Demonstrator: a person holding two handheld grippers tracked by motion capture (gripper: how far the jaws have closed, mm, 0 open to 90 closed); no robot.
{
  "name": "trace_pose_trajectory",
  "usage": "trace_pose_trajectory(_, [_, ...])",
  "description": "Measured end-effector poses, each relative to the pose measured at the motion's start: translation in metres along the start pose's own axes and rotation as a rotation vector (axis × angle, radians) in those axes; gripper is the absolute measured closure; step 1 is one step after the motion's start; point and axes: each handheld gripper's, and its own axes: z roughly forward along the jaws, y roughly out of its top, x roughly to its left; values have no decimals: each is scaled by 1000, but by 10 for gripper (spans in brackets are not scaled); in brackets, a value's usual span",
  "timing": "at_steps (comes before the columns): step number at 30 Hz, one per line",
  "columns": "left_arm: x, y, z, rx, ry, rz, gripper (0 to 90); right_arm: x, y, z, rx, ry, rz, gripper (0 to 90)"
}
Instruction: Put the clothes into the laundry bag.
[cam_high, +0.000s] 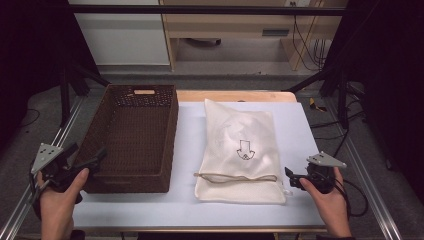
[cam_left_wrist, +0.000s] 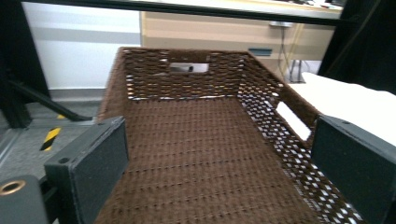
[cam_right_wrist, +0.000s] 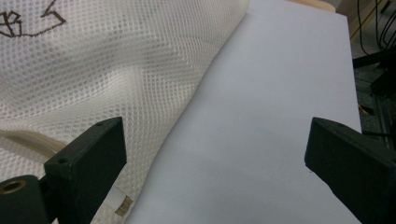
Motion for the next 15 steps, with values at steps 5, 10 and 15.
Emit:
trace_pose_trajectory(5, [12, -3, -4, -5, 46, -10, 49, 1, -2, 3, 21, 7, 1, 58])
trace_pose_trajectory(10, [14, -4, -4, 0, 56, -7, 50, 1, -5, 5, 46, 14, 6, 58])
trace_pose_trajectory(15, [6, -2, -4, -12, 48, 13, 55, 2, -7, 8, 37, 13, 9, 58])
